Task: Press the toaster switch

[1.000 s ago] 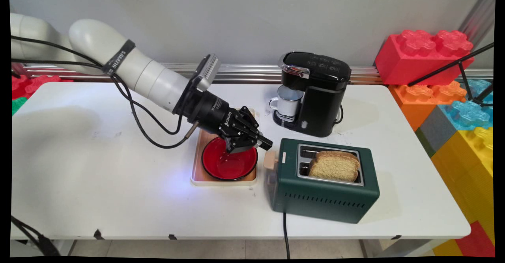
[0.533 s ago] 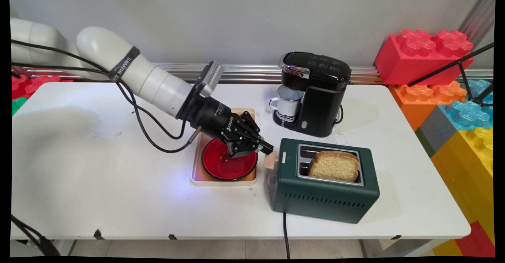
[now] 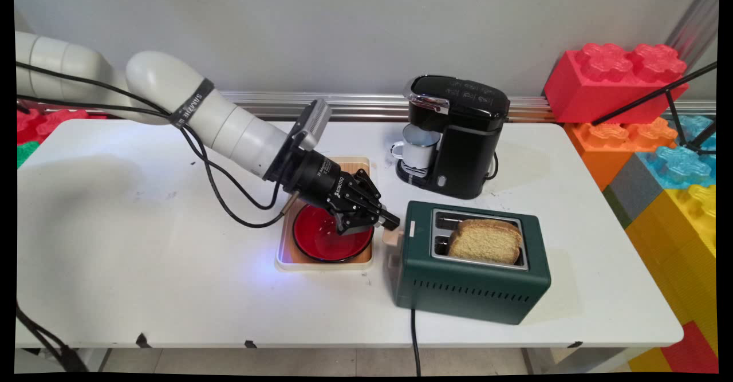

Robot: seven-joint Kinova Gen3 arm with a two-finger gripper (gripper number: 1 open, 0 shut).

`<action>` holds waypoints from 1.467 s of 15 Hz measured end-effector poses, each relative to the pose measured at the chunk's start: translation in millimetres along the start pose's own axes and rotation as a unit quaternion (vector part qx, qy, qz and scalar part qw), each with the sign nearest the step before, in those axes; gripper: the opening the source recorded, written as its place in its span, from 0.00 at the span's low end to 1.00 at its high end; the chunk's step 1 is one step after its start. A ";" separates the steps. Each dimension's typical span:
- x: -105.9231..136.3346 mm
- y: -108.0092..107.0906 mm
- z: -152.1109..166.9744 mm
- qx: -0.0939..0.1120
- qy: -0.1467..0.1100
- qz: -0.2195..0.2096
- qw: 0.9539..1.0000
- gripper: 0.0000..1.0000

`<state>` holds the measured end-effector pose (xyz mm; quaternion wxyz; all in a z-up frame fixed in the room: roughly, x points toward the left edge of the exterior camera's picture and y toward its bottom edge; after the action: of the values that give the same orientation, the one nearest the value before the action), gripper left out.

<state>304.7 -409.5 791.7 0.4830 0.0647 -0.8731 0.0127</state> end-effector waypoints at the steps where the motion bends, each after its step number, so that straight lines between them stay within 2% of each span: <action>1: -1.9 -0.2 1.5 0.000 -0.001 0.000 1.000 0.00; 22: -30.6 -1.5 29.3 -0.003 -0.021 -0.009 1.000 0.00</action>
<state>296.3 -410.4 750.2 0.4646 0.0712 -0.8827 0.0042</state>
